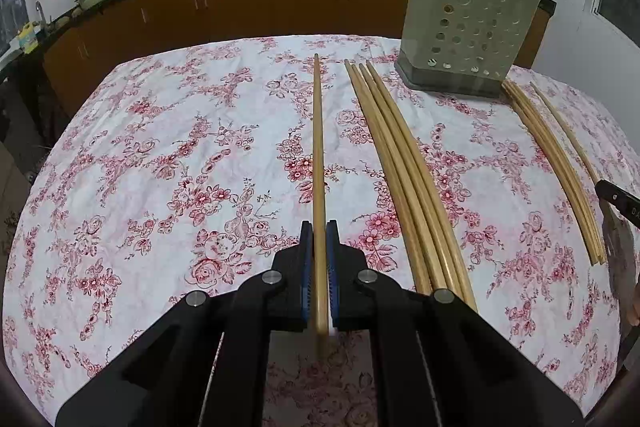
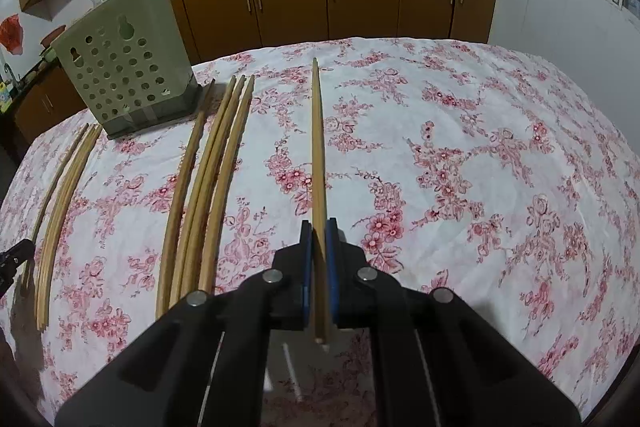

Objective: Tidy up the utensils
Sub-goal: 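Lift both held chopsticks upright and carry them over the green holder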

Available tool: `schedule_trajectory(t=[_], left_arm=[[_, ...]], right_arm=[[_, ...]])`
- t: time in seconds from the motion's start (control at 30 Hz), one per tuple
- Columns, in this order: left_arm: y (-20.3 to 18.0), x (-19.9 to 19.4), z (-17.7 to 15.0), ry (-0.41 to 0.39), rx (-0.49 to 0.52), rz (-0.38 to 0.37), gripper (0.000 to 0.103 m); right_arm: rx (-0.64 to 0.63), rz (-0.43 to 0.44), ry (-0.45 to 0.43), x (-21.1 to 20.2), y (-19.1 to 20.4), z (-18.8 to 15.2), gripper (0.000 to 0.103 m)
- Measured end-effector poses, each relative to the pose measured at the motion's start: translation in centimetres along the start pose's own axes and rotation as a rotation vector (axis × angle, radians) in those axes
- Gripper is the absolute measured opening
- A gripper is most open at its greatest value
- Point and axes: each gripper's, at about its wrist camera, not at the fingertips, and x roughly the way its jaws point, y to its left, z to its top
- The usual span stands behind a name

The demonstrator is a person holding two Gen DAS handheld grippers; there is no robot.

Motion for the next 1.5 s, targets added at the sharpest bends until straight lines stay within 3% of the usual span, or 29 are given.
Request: schedule_trajectory(t=[0.3,0.6,0.87,1.13,1.33,1.5], left_arm=[[-0.3,-0.3,0.1,0.007,0.031,0.015,0.008],[0.5,-5.5,2.5,-0.147,-0.002,0.018,0.008],[2.1,-10.2,5.8,-0.301,-0.095,0.019,0.008],[3.2,-11.7,7.8,-0.363,-0.123,0.037,0.007],[3.4,-13.1,11.2,-0.422,-0.106,0.047,0.007],[2.2,-16.2,14.5,-0.519,-0.099,0.013,0.007]], right_arm=[[-0.007,0.006,-0.013,-1.0,0.1,-0.2,0.008],[0.024,0.027,-0.212,-7.7,-0.9,2.0,0.008],[0.082,0.050,-0.387,-12.4,-2.2,4.8,0.008],[0.096,0.052,-0.430,-13.4,-2.5,6.0,0.008],[0.081,0.092,-0.517,-15.3,-1.4,9.3,0.008],[0.076,0.173,-0.656,-19.3,0.5,13.1,0.008]])
